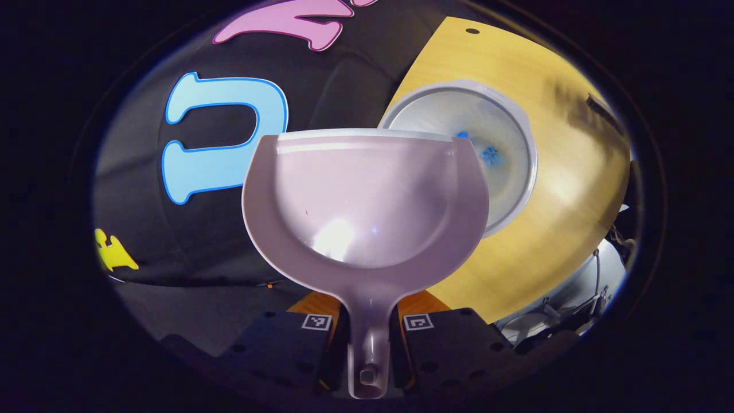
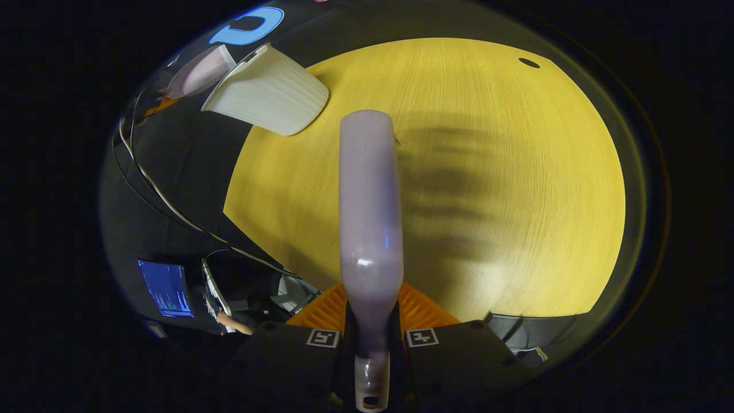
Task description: Pick up the small broom and dustpan from the desktop, sweep the trash into the dustpan with the broom, and then empty the trash into the garbage bin.
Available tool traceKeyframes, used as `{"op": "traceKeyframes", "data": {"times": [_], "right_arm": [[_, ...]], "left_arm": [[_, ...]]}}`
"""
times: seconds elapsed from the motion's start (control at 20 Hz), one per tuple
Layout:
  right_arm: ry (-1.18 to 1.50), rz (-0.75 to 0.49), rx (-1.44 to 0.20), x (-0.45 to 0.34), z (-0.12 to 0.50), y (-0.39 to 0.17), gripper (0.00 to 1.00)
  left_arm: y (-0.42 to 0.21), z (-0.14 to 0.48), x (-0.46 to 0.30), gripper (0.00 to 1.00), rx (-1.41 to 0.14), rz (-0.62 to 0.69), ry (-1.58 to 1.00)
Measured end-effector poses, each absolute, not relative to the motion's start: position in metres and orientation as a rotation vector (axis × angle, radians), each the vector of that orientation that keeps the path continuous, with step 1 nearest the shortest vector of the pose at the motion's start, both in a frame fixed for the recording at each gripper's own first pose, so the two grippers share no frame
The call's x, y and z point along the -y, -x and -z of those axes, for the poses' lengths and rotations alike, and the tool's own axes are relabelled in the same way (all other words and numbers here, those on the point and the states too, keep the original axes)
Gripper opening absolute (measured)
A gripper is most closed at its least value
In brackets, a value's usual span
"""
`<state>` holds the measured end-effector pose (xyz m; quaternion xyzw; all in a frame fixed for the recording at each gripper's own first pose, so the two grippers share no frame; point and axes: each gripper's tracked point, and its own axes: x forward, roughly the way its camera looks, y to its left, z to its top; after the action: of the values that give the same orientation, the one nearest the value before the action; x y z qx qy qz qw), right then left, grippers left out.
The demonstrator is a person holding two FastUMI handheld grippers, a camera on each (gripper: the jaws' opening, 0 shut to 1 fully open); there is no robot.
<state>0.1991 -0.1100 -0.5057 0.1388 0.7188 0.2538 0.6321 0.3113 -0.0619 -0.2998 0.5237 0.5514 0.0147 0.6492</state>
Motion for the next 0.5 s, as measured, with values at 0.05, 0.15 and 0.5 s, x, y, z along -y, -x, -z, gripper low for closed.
{"op": "traceKeyframes", "data": {"times": [0.05,0.15,0.5], "right_arm": [[-0.321,-0.567,-1.634,0.111,0.505,-0.203,0.28],[-0.312,-0.543,-1.604,0.112,0.501,-0.211,0.28],[-0.210,-0.410,-1.535,0.143,0.490,-0.221,0.28]], "left_arm": [[-0.311,0.299,0.061,0.29,-1.223,-0.029,-1.142],[-0.313,0.292,0.064,0.29,-1.149,-0.038,-1.046],[-0.331,0.326,0.121,0.27,-0.805,0.033,-0.520]]}}
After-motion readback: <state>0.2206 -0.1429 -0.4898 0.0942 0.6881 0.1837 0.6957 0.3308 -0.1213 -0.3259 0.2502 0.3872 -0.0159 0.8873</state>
